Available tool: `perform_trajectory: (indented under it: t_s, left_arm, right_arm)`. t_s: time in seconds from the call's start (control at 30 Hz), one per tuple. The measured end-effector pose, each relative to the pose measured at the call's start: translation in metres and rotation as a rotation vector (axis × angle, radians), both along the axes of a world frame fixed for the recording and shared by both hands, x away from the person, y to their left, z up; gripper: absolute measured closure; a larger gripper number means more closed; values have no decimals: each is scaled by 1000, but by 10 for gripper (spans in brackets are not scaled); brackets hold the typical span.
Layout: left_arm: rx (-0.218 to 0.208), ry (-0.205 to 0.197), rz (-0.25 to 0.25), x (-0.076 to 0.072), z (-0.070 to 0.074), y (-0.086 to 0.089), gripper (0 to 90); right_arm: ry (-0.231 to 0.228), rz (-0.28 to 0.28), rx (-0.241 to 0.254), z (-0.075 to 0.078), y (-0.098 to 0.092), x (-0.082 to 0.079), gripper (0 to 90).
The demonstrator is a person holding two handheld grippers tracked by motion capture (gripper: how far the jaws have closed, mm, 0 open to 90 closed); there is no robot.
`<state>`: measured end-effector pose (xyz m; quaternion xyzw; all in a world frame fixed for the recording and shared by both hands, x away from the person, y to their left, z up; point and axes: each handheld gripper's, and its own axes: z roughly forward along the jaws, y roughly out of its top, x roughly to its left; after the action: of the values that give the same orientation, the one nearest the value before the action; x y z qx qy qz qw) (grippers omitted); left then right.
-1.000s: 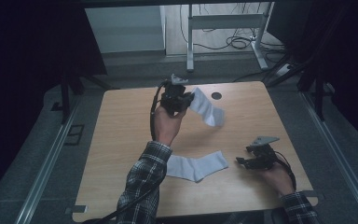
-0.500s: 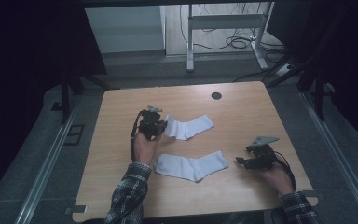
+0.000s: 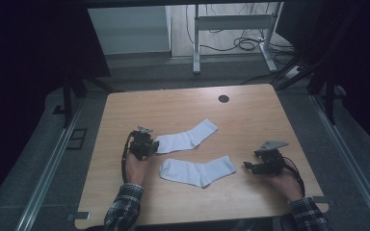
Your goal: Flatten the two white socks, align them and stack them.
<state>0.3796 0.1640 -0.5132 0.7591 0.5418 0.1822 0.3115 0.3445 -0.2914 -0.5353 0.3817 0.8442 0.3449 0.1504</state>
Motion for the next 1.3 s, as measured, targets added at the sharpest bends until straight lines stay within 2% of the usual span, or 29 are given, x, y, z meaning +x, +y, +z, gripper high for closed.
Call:
perform_trajectory:
  t_s: [0.1,0.27,0.3,0.43,0.5,0.63,0.8,1.0,1.17,1.3]
  left_arm:
    - [2,-3,-5,1,-1,1,556]
    - [76,13,-8,0,-18,-3,502]
    - [79,6,-10,-1,-20,-3,493]
    - [60,-10,-6,-5,-23,0,437]
    - [49,-10,-10,-7,-25,4,379]
    - [5,-48,-9,-14,-31,13,322]
    - [6,-46,-24,-18,-31,14,281]
    - [10,-33,-65,-20,-32,14,212]
    - [10,-30,-73,-20,-32,14,180]
    - [10,-30,-71,-20,-32,13,173]
  right_arm:
    - [0,-1,-2,0,0,0,298]
    - [1,-3,-2,0,0,0,297]
    - [1,-2,-3,0,0,0,297]
    - [1,3,-5,0,0,1,298]
    - [7,2,-9,1,1,1,298]
    - [16,-4,-16,2,2,2,309]
    - [36,-11,-16,4,3,4,318]
    - [52,-13,17,9,9,7,320]
    - [55,-20,43,15,19,14,318]
    - [51,-7,37,19,33,21,319]
